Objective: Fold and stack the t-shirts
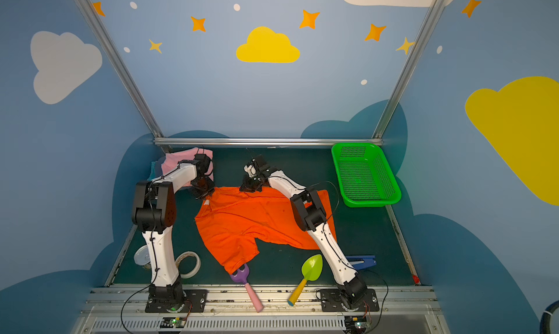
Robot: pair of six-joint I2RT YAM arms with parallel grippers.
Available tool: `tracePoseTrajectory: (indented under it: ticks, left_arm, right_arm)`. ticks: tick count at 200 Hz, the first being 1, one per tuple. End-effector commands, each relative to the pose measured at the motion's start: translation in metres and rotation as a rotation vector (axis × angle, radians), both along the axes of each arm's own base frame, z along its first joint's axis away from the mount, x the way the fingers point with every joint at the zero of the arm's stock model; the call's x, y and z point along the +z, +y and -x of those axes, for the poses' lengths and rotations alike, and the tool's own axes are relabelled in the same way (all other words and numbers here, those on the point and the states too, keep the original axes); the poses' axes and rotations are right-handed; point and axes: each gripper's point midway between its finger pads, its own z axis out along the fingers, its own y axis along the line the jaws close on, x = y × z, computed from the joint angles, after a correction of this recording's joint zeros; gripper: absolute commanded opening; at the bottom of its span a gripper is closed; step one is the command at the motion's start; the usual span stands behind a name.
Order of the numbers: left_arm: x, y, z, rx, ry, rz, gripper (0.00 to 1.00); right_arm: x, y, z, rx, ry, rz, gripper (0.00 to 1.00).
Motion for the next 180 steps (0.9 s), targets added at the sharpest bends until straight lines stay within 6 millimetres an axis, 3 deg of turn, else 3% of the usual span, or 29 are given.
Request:
tracePoseTrajectory:
  ticks: [1, 29, 55, 82, 101, 125, 140, 155, 180]
  left_arm:
    - [-0.015, 0.014, 0.011, 0.038, 0.067, -0.038, 0.31]
    - [-0.021, 0.013, 0.012, 0.049, 0.074, -0.025, 0.31]
    - [-0.024, 0.013, 0.014, 0.055, 0.079, -0.02, 0.3]
    - [-0.024, 0.014, 0.014, 0.058, 0.077, -0.018, 0.3]
    - [-0.022, 0.015, 0.012, 0.058, 0.073, -0.018, 0.3]
    - [-0.019, 0.016, 0.009, 0.054, 0.07, -0.024, 0.3]
    - [-0.016, 0.017, 0.006, 0.053, 0.068, -0.027, 0.3]
    - [-0.012, 0.019, 0.005, 0.053, 0.065, -0.032, 0.3]
    - [0.003, 0.02, 0.005, 0.05, 0.047, -0.036, 0.3]
  right_arm:
    - [0.076, -0.009, 0.003, 0.013, -0.14, -0.032, 0.0]
    - [0.105, -0.021, 0.027, 0.04, -0.212, -0.04, 0.0]
    - [0.109, -0.029, 0.064, 0.087, -0.222, 0.004, 0.0]
    - [0.092, -0.038, 0.109, 0.166, -0.226, 0.105, 0.0]
    - [0.067, -0.052, 0.141, 0.215, -0.208, 0.232, 0.0]
    - [0.032, -0.076, 0.172, 0.255, -0.156, 0.397, 0.2]
    - [0.013, -0.09, 0.19, 0.276, -0.137, 0.462, 0.23]
    - [0.007, -0.101, 0.201, 0.278, -0.134, 0.487, 0.26]
    - [0.013, -0.116, 0.206, 0.243, -0.15, 0.497, 0.27]
